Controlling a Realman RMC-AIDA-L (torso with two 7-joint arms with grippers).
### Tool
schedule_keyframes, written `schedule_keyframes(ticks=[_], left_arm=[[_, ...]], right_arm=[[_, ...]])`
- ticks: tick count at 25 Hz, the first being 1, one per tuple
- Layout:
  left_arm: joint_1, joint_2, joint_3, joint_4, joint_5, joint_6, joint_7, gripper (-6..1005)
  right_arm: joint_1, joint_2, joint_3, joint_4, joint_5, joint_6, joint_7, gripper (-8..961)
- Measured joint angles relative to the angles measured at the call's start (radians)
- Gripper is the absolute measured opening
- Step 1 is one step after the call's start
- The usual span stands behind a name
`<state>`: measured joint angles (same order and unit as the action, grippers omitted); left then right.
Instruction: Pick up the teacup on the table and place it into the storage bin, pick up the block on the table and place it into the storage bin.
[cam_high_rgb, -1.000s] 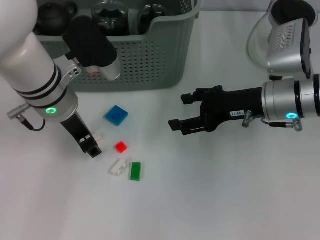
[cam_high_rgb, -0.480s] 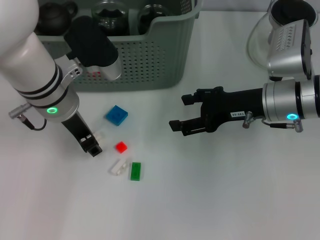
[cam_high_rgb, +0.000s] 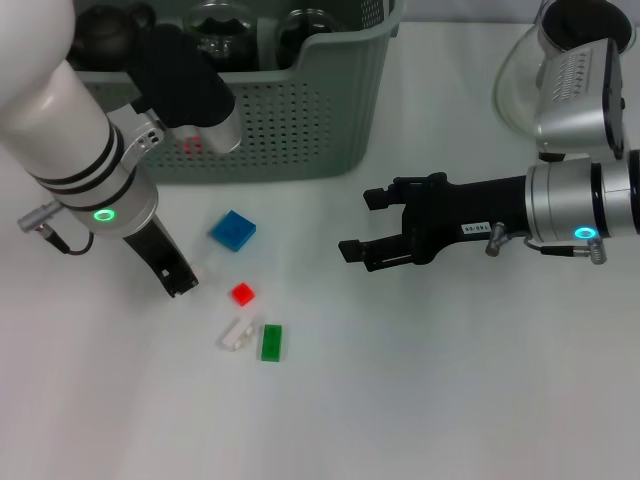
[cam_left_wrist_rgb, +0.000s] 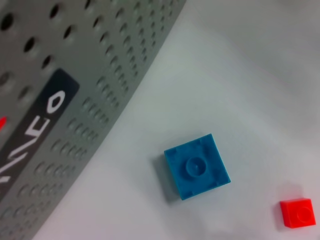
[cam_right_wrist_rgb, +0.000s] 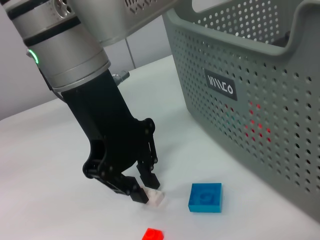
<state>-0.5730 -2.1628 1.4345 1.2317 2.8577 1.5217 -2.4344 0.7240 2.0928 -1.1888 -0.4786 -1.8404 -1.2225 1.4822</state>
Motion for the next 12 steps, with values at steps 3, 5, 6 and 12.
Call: schedule_keyframes(ticks=[3,5,6,12], left_arm=[[-0.001,0.000,0.002,0.001,0.000,0.001,0.000,330],[-0.001,0.000,0.001,0.005,0.000,0.006,0.000,280],[-0.001,0.000,0.000,0.008,0.000,0.009,0.000,256],[0.018,-0.003,-0.058,0.135,-0.011,0.099,0.025,183]], right_arm=[[0.000,0.000,0.000,0.000,0.001,0.000,0.000,912],[0.000,0.000,0.000,0.000,0.001,0.000,0.000,912],[0.000,0.000,0.000,0.000,0.000,0.000,0.000,912],[0.000,-0.003,-0.001,0.000,0.000,-0.001,0.003,912]])
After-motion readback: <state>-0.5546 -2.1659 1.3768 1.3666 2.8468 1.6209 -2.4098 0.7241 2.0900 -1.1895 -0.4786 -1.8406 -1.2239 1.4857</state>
